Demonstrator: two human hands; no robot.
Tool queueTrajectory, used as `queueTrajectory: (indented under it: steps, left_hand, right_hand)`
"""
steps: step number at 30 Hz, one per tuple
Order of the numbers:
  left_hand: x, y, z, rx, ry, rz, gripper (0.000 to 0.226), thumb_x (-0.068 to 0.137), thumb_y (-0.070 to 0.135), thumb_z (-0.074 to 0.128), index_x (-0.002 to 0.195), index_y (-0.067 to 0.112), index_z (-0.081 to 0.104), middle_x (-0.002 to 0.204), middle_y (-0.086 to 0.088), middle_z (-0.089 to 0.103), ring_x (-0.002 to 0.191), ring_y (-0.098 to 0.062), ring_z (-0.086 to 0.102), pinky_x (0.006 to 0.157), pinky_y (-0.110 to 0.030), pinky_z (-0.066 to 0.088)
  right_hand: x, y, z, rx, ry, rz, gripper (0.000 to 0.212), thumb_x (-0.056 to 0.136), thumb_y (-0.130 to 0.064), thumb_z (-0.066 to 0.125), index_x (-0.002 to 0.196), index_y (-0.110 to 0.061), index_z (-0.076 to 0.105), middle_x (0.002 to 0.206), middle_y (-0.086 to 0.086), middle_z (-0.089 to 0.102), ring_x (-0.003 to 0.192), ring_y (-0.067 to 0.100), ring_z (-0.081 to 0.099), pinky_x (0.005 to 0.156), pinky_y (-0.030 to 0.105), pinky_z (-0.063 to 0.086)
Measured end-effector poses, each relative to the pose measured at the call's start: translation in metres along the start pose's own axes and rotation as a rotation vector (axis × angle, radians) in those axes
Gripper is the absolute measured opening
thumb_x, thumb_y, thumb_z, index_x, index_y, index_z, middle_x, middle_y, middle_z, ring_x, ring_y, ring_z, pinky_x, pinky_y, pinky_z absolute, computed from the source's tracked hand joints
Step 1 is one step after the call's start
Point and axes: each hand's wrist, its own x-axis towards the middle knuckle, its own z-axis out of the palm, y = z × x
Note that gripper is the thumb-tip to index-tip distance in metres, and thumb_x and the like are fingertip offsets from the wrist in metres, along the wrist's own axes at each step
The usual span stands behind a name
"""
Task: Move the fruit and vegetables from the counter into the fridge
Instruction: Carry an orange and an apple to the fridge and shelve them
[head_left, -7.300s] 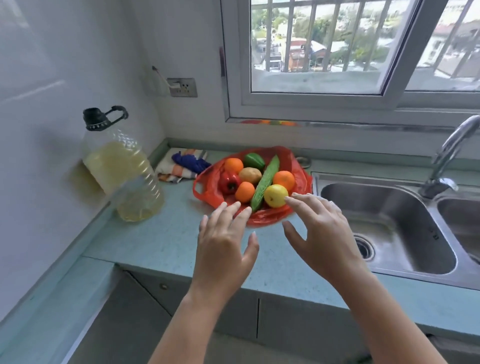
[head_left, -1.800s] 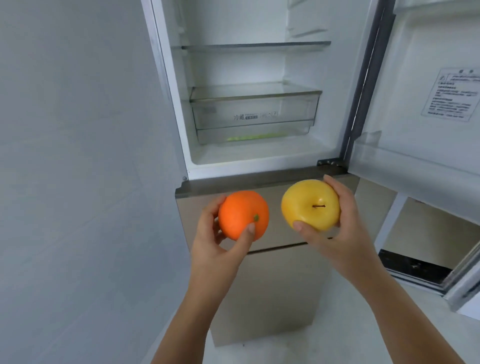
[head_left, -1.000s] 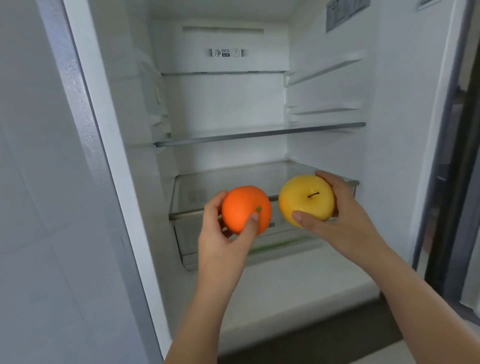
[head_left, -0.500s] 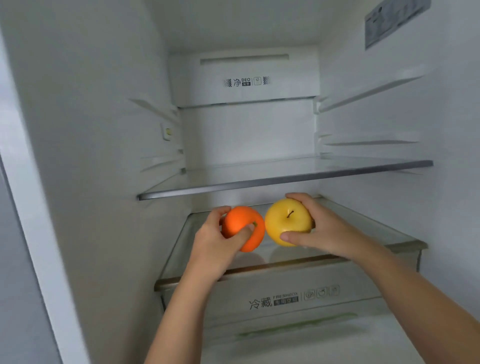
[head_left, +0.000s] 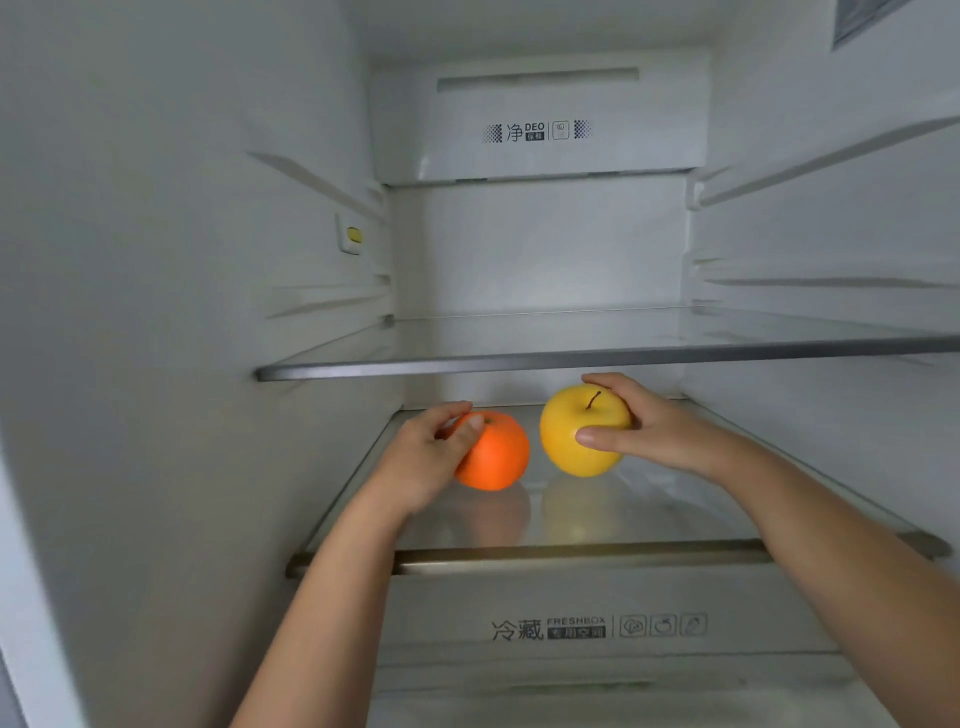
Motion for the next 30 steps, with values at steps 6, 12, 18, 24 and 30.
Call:
queueTrajectory:
  steps: [6,12,18,24,30]
  left_hand:
    - [-0.004,0.0,0.002,0.074,-0.054,-0.013,0.064,0.074,0.02,0.076,0.13,0.017,0.046,0.114,0.001,0.049,0.1,-0.014,0.048,0.085,-0.022,0.037]
    - [-0.006,0.002,0.001,0.081,-0.05,-0.013,0.067,0.072,0.018,0.077,0.131,0.017,0.045,0.111,0.002,0.048,0.099,-0.015,0.048,0.083,-0.022,0.037]
    - [-0.008,0.002,0.001,0.061,-0.066,-0.004,0.068,0.072,0.019,0.077,0.131,0.021,0.045,0.115,0.002,0.048,0.104,-0.015,0.047,0.092,-0.026,0.039]
    - [-0.01,0.001,0.002,0.062,-0.063,0.003,0.082,0.054,0.038,0.075,0.13,0.024,0.047,0.115,0.004,0.048,0.106,-0.014,0.049,0.095,-0.029,0.041]
    - [-0.012,0.002,0.001,0.037,-0.048,0.0,0.082,0.053,0.037,0.076,0.129,0.025,0.047,0.118,0.002,0.049,0.109,-0.016,0.049,0.098,-0.035,0.042]
  right_hand:
    - [-0.002,0.001,0.001,0.025,0.0,0.004,0.069,0.076,-0.031,0.071,0.133,-0.033,0.033,0.117,-0.011,0.048,0.103,0.008,0.051,0.078,0.016,0.042]
    - [-0.002,-0.002,0.003,0.105,-0.011,0.008,0.052,0.063,-0.044,0.07,0.109,-0.038,0.045,0.109,-0.014,0.055,0.097,0.0,0.054,0.078,0.02,0.045]
    - [-0.002,-0.003,0.007,0.141,-0.031,0.004,0.049,0.056,-0.049,0.067,0.099,-0.04,0.046,0.108,-0.015,0.055,0.097,-0.001,0.054,0.077,0.019,0.046]
    - [-0.001,0.002,0.008,0.072,0.016,0.027,0.052,0.075,-0.032,0.072,0.114,-0.038,0.039,0.111,-0.012,0.051,0.101,0.009,0.053,0.077,0.02,0.044]
    - [-0.004,0.003,0.008,0.053,0.036,0.052,0.066,0.071,-0.033,0.075,0.122,-0.039,0.033,0.128,-0.004,0.044,0.112,0.014,0.049,0.093,0.03,0.044]
